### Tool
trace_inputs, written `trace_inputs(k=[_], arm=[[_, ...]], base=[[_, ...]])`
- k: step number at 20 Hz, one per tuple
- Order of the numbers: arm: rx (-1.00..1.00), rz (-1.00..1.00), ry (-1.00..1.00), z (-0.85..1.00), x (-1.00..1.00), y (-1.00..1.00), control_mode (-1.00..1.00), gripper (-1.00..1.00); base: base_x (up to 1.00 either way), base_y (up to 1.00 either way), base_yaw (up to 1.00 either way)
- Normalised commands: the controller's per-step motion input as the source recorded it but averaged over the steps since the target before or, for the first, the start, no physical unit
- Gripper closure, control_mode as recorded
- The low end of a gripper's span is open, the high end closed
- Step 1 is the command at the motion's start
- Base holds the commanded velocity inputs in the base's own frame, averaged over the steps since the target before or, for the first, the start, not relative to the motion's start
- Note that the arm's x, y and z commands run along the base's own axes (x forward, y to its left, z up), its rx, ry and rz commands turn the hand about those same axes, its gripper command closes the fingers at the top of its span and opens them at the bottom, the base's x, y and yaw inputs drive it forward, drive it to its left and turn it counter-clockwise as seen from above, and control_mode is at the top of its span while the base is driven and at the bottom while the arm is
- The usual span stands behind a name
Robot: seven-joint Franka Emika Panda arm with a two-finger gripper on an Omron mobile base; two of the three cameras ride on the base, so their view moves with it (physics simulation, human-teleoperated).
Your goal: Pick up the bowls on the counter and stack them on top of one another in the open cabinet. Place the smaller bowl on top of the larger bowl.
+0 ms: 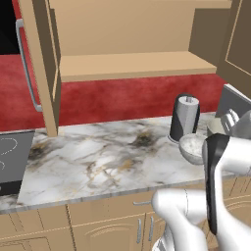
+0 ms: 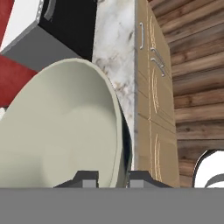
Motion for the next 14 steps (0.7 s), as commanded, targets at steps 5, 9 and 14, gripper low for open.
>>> trace_inputs(k=[5,9,14], arm=[[0.00,-0.06,-0.04,-0.33,0.07,-0.01,-1.00,1.00],[0.00,-0.03,-0.02,-0.30,0.08,0.00,-1.00,1.00],[0.00,-0.02,-0.02,-0.28,0.05,0.00,-1.00,1.00]], base=[[0.00,0.00,0.00],[0.00,0.00,0.00],[0.00,0.00,0.00]])
